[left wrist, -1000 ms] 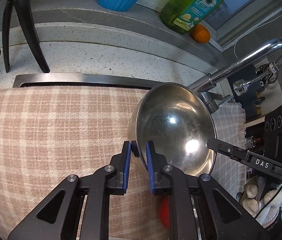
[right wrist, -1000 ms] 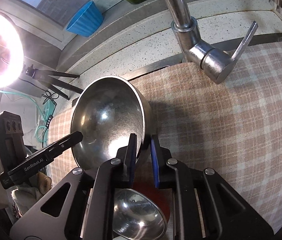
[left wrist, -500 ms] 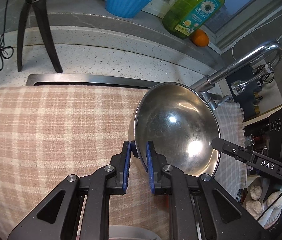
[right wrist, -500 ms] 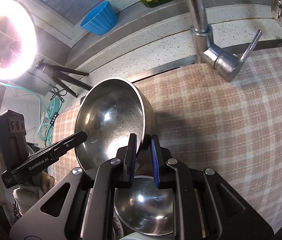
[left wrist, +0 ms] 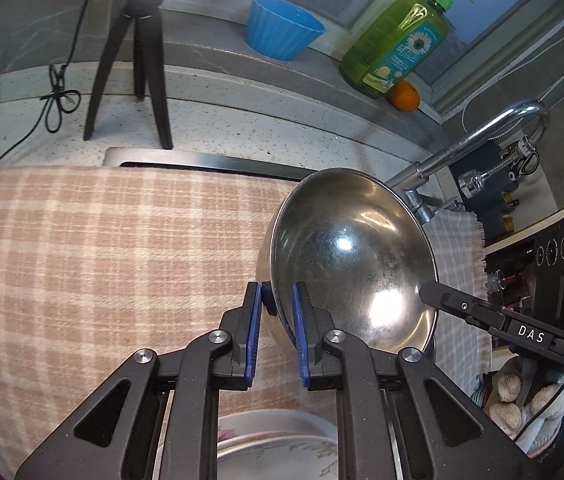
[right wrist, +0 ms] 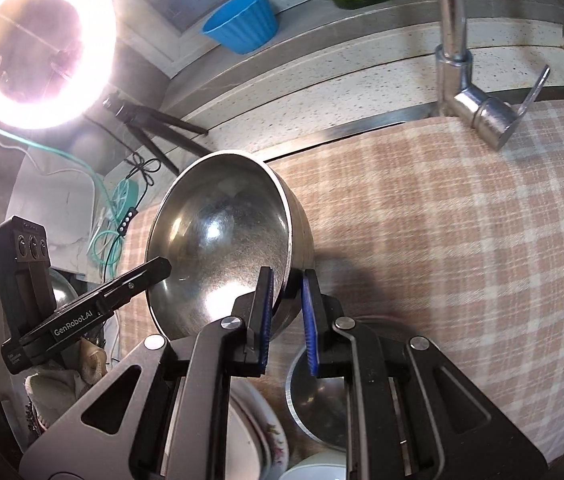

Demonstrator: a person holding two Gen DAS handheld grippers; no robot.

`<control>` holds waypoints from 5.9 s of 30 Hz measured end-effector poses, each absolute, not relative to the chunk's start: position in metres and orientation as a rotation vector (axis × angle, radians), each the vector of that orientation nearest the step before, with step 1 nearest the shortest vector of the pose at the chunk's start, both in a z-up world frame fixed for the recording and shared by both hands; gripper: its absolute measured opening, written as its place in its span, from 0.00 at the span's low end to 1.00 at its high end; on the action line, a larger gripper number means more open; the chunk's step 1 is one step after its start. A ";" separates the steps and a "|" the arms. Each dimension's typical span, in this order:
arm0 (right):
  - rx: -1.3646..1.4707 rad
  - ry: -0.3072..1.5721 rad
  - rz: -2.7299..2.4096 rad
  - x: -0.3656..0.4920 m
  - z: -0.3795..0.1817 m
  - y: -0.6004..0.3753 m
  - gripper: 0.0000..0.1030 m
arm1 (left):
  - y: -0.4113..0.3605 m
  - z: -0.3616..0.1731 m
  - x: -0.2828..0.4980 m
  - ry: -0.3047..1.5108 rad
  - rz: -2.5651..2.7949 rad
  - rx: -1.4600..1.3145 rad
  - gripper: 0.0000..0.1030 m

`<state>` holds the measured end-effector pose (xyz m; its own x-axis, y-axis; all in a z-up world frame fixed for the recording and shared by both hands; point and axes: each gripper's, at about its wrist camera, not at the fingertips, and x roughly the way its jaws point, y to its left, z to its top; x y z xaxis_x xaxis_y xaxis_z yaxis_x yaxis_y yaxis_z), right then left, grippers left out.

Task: Organize plates and bowls

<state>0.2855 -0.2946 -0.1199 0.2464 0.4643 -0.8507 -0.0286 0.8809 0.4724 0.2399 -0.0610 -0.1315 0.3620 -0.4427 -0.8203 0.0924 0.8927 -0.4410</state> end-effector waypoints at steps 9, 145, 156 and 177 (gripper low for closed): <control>0.378 1.284 0.385 0.273 -0.113 -0.253 0.14 | -0.024 -0.126 0.222 1.133 -0.322 -0.364 0.13; 0.354 1.173 0.187 0.178 -0.117 -0.381 0.55 | -0.137 -0.126 0.160 1.131 -0.574 -0.228 0.32; 0.437 1.248 0.224 0.191 -0.148 -0.392 0.38 | -0.165 -0.148 0.177 1.194 -0.574 -0.220 0.20; 0.522 1.317 0.253 0.202 -0.176 -0.390 0.11 | -0.174 -0.170 0.193 1.235 -0.558 -0.225 0.08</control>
<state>0.2020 -0.3898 -0.1759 0.2455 0.4627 -0.8519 0.1141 0.8589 0.4993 0.1931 -0.1744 -0.1701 0.2172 -0.5163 -0.8284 0.2798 0.8460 -0.4539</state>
